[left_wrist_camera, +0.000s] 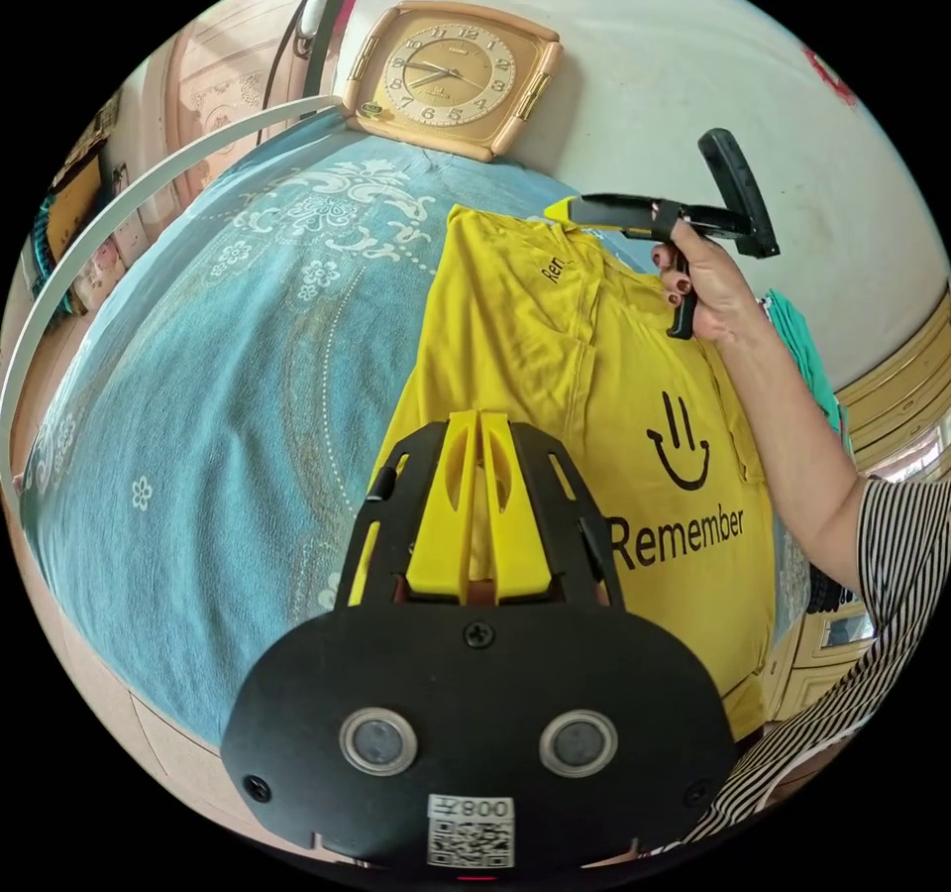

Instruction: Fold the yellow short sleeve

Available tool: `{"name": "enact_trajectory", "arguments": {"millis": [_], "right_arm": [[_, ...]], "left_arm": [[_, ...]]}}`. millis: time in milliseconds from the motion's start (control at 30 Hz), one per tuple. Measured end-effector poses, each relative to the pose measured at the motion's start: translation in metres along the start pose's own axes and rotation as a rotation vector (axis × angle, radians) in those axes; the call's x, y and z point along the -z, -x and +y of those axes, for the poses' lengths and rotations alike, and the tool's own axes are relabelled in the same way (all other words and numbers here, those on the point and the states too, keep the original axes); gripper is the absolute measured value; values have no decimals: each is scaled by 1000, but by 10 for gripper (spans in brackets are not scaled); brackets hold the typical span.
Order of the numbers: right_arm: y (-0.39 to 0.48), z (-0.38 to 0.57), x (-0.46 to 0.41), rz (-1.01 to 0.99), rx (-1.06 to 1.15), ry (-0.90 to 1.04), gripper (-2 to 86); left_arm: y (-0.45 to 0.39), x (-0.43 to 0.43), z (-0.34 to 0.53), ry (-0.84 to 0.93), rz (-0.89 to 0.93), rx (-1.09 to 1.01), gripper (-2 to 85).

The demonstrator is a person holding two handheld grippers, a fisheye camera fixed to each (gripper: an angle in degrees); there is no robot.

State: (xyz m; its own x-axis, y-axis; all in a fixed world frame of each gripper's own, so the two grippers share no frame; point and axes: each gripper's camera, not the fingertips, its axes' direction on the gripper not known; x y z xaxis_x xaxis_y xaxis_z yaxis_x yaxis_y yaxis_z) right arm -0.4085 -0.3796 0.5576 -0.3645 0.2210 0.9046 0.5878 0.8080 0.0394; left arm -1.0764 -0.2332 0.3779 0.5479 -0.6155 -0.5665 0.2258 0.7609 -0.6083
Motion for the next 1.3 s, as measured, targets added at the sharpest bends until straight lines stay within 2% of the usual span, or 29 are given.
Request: {"name": "enact_trajectory", "arguments": {"millis": [133,233,333,433,567,733,833,900,967,1067,1167,1300], "right_arm": [[20,30,-24,232,19,182,1],[17,33,-8,139,-25,151,-2],[34,40,15,145,-6,92,-2],[38,52,11,226,-17,166,-3],[31,54,21,203,-51,154,-3],[36,58,39,153,-84,138,0],[56,70,55,241,-75,93,1],[58,74,52,283,-84,118,2],[55,78,59,221,-121,94,2],[53,94,100,132,-180,15,2],[60,133,152,227,-250,-31,2],[72,200,207,409,-364,-3,2]], "left_arm": [[0,-10,-5,34,-53,-15,3],[-2,-10,-9,22,-17,-35,3],[1,-19,-14,13,224,-63,3],[-8,-42,-20,128,191,-112,3],[-16,-50,-28,143,140,-162,3],[-10,-61,-34,128,186,-140,3],[-10,-70,-39,116,246,-149,2],[-13,-80,-42,149,208,-163,2],[-14,-85,-46,142,206,-173,2],[-6,-89,-50,84,283,-142,2],[-3,-97,-54,21,379,-114,3],[-17,-117,-62,63,322,-153,3]]}}
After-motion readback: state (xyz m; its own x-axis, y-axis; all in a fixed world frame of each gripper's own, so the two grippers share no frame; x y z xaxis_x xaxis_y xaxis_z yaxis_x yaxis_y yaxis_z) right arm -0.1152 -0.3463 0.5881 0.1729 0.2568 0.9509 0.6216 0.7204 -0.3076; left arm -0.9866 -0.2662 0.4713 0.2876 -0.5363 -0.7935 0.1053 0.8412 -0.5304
